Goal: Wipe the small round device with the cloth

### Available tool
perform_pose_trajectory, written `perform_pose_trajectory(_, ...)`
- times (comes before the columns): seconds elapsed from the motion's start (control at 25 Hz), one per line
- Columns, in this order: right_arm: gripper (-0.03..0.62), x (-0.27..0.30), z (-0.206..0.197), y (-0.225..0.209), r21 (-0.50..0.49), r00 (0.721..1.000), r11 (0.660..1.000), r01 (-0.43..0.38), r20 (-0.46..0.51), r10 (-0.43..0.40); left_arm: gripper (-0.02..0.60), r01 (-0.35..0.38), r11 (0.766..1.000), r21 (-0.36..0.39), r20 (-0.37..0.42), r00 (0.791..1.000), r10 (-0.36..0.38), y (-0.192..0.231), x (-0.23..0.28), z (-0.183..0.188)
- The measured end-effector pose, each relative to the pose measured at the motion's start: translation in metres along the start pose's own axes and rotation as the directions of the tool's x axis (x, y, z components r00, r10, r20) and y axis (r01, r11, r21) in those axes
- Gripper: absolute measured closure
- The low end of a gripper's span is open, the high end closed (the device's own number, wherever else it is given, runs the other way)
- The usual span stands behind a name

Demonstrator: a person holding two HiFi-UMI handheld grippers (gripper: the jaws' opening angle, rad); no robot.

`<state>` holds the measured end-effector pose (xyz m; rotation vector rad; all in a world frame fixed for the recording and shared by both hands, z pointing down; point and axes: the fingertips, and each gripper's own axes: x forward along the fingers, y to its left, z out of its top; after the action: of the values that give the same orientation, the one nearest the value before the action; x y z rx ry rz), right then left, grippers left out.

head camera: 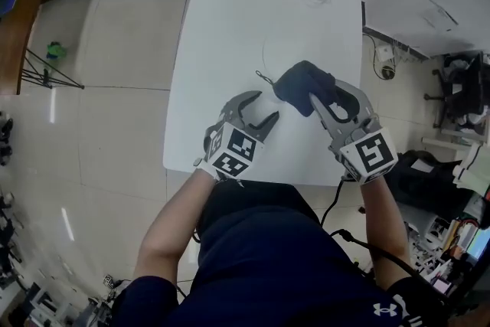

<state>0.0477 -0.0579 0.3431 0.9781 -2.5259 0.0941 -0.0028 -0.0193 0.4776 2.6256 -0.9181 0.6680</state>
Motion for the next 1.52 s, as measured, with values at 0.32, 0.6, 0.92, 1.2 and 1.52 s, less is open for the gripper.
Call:
perform_pose_trajectory(0.32,0.468,0.051,-0.051,0.035,-0.147,0.987,0.983,-0.106,-0.134,0.086,0.337,-0.031,0.997,0.076,-0.023,0.999,0.033,-0.002,0.020,0.003)
perform_pose_trajectory(0.6,0.467,0.084,-0.085,-0.007,-0.015,0.981,1.000,-0.024,-0.195,0.021,0.342,-0.066,0.987,0.144,-0.020,0.997,0.070,0.001,0.019,0.014)
perform_pose_trajectory(0.92,0.465,0.092,-0.129,-0.043,0.451,0.983,0.892,0.016,-0.169,0.068,0.345,-0.056,0.981,0.184,-0.035,0.997,0.064,-0.005,0.022,0.021)
perform_pose_trajectory(1.2,0.465,0.086,-0.176,-0.049,0.428,0.971,0.899,0.094,-0.240,0.013,0.345,-0.068,0.973,0.222,-0.044,0.996,0.079,-0.014,0.028,0.021)
perform_pose_trajectory(1.52,0.465,0.063,-0.193,-0.037,0.093,0.956,0.992,0.084,-0.288,-0.054,0.385,-0.099,0.982,0.161,-0.028,0.994,0.105,-0.006,0.034,0.026)
